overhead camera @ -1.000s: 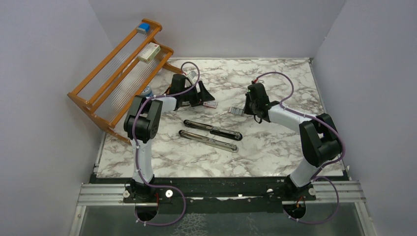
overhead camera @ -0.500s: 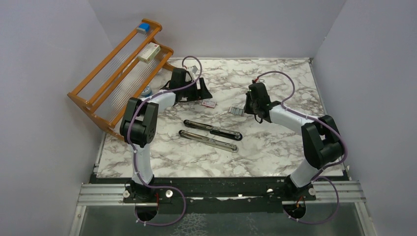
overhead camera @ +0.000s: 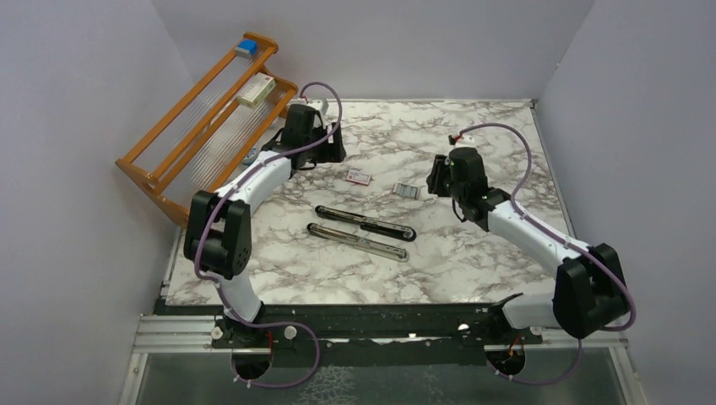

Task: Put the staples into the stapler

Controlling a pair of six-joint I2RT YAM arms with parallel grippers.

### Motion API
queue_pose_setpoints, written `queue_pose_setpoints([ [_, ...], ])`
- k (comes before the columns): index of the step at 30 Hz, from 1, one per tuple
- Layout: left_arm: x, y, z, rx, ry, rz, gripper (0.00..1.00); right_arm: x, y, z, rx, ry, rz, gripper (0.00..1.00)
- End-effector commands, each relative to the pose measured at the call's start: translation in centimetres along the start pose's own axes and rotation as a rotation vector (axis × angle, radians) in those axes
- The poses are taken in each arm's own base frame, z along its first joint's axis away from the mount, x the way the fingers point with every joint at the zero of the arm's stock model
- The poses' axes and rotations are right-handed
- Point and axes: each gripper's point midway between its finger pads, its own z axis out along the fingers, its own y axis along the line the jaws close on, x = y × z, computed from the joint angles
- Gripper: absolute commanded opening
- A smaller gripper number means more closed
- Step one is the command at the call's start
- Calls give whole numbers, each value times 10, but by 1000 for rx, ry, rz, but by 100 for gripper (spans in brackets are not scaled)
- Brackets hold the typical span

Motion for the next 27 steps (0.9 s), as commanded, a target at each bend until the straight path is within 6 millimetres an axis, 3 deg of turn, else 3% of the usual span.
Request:
queue_pose_setpoints([
  [1,-7,22,-47,-171,-34,59,81,-17,-9,-23,4,-87,-50,43],
  [4,1,28,-70,-210,-35,66,85,-19,-22,-41,50,-129,-26,55],
  [9,11,37,-105,-275,-76,40,91,-11,-36,-61,100,-105,-28,65],
  [14,27,59,-130,-407,-95,-25,99,6,-45,-68,138,-41,-1,66],
  [19,45,70,-146,-463,-92,-67,99,2,-36,-60,112,-33,1,66],
  [27,70,63,-144,-400,-59,-106,97,-21,-20,-24,143,17,69,61],
])
